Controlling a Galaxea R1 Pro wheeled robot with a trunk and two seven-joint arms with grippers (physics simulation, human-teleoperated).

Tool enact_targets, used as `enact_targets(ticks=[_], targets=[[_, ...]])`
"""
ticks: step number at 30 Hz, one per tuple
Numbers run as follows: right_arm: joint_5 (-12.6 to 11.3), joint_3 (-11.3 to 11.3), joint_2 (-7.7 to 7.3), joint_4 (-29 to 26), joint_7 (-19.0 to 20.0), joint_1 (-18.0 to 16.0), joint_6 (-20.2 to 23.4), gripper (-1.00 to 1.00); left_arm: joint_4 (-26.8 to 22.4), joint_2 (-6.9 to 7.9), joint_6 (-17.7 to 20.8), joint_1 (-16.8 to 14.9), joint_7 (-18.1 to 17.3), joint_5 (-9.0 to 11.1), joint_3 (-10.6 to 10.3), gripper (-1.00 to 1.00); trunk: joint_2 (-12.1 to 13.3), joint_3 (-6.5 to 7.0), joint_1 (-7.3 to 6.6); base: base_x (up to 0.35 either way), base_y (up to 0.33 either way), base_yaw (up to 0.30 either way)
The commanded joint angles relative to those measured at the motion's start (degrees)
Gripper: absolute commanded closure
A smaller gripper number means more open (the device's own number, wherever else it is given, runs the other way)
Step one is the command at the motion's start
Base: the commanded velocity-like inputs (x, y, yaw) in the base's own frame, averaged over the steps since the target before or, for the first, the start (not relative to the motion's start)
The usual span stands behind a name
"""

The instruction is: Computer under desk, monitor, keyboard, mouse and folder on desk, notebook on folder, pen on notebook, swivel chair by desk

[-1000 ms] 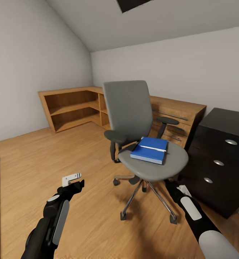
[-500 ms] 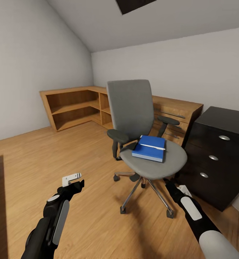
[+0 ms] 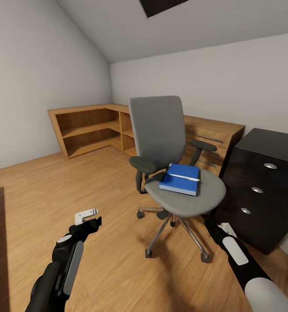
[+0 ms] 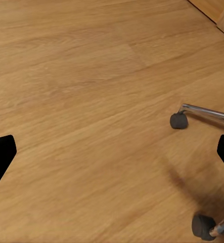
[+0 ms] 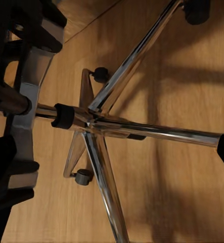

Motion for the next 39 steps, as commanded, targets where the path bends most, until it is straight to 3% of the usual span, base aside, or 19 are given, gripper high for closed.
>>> enact_targets(ticks=[1, 12, 22, 27, 33, 36, 39], targets=[[-0.5, -0.1, -0.12, -0.1, -0.3, 0.0, 0.3, -1.00, -0.1, -0.03, 0.2, 0.0, 0.4, 0.6, 0.0, -1.00, 0.0, -0.06, -0.01, 0.000, 0.000, 0.000], [-0.6, -0.8, -1.77, -0.1, -0.3, 0.0, 0.4, -1.00, -0.1, -0.03, 0.2, 0.0, 0.4, 0.6, 0.0, -1.00, 0.0, -0.06, -0.01, 0.000, 0.000, 0.000], [-0.7, -4.4, -3.05, -0.1, -0.4, 0.1, 0.6, -1.00, -0.1, -0.03, 0.2, 0.0, 0.3, 0.6, 0.0, -1.00, 0.0, -0.06, -0.01, 0.000, 0.000, 0.000], [-0.7, -7.3, -3.46, -0.3, -0.3, 0.1, 0.7, -1.00, -0.1, -0.03, 0.2, 0.0, 0.4, 0.6, 0.0, -1.00, 0.0, -0.06, -0.01, 0.000, 0.000, 0.000], [-0.8, -8.7, -5.00, -0.4, -0.3, 0.1, 0.7, -1.00, -0.1, -0.03, 0.2, 0.0, 0.4, 0.6, 0.0, -1.00, 0.0, -0.06, -0.01, 0.000, 0.000, 0.000], [-0.8, -11.6, -6.21, -0.4, -0.3, 0.1, 0.8, -1.00, -0.1, -0.03, 0.2, 0.0, 0.4, 0.6, 0.0, -1.00, 0.0, -0.06, -0.01, 0.000, 0.000, 0.000], [-0.8, -12.7, -6.46, -0.4, -0.3, 0.1, 0.8, -1.00, -0.1, -0.03, 0.2, 0.0, 0.4, 0.6, 0.0, -1.00, 0.0, -0.06, -0.01, 0.000, 0.000, 0.000]])
